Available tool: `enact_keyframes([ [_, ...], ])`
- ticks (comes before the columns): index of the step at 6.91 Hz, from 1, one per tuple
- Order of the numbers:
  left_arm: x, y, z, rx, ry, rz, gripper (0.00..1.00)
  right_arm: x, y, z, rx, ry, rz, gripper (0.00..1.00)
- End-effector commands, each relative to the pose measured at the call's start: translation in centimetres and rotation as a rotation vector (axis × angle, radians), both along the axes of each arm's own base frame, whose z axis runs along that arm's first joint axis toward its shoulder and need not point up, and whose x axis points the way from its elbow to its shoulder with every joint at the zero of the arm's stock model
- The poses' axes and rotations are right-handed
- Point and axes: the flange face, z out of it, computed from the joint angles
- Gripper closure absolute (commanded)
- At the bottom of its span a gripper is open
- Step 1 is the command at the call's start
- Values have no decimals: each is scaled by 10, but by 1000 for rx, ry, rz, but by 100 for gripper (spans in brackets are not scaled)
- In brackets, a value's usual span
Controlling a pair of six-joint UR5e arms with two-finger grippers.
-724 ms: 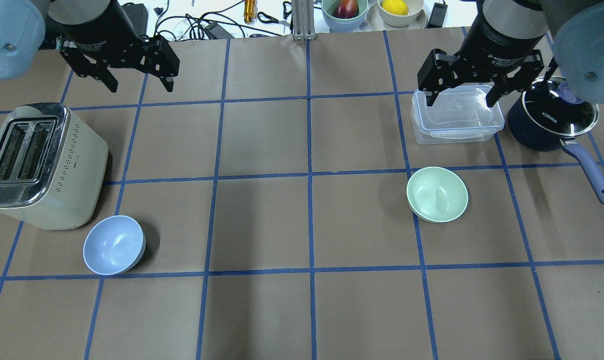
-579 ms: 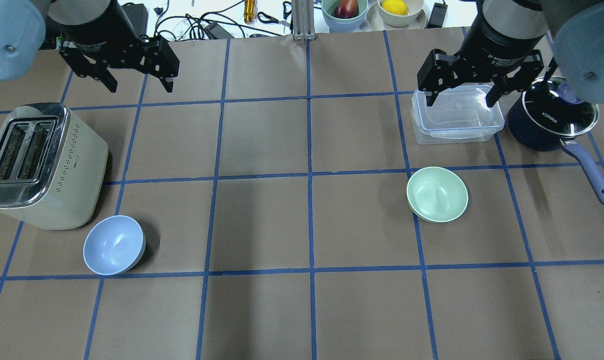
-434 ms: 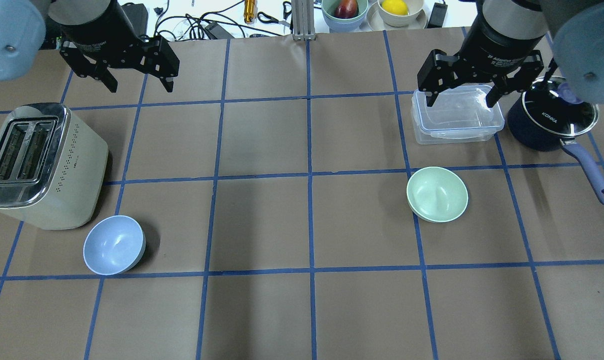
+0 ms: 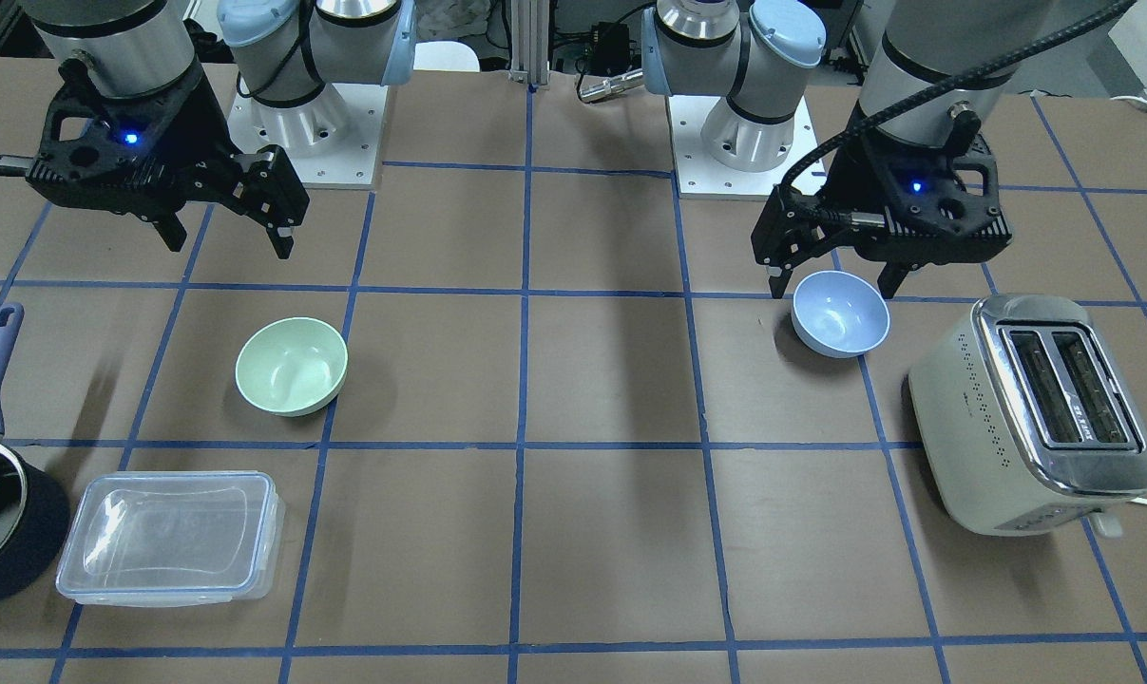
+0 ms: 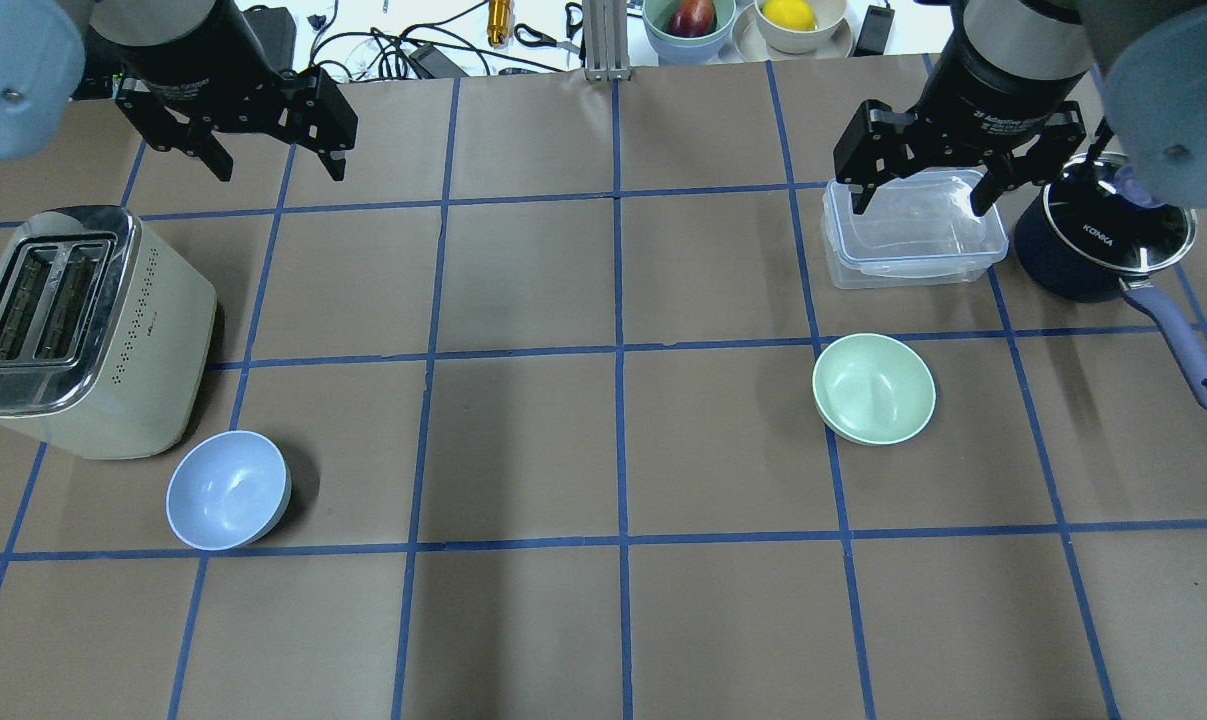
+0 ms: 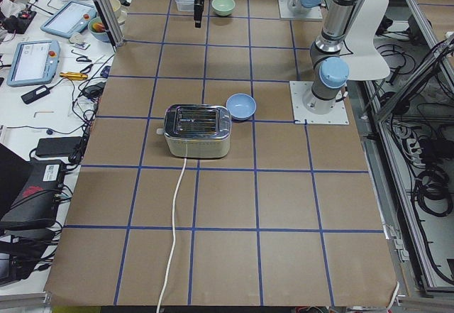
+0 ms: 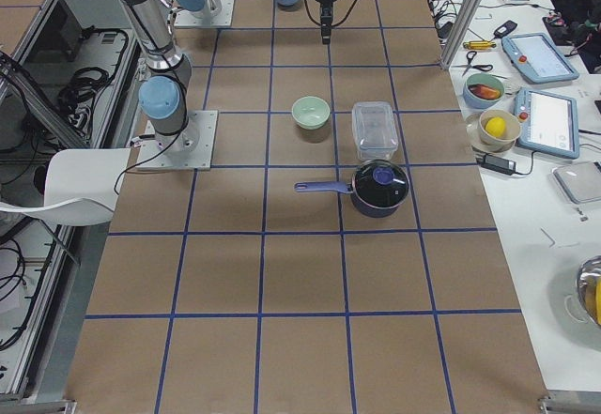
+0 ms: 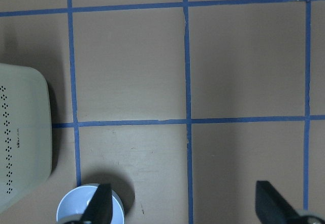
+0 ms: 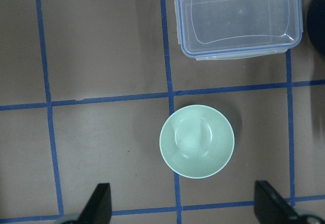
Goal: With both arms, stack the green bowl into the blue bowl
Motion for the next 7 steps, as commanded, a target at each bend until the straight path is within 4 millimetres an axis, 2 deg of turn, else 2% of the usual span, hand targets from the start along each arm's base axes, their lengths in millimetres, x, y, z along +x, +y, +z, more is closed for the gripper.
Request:
enact_keyframes([
  [1,0,7,10,-10,3,0,0,0,0,2,-3,0,0,0],
  [7,6,11,-2,54,8,12,0,0,0,0,-1,0,-1,0],
])
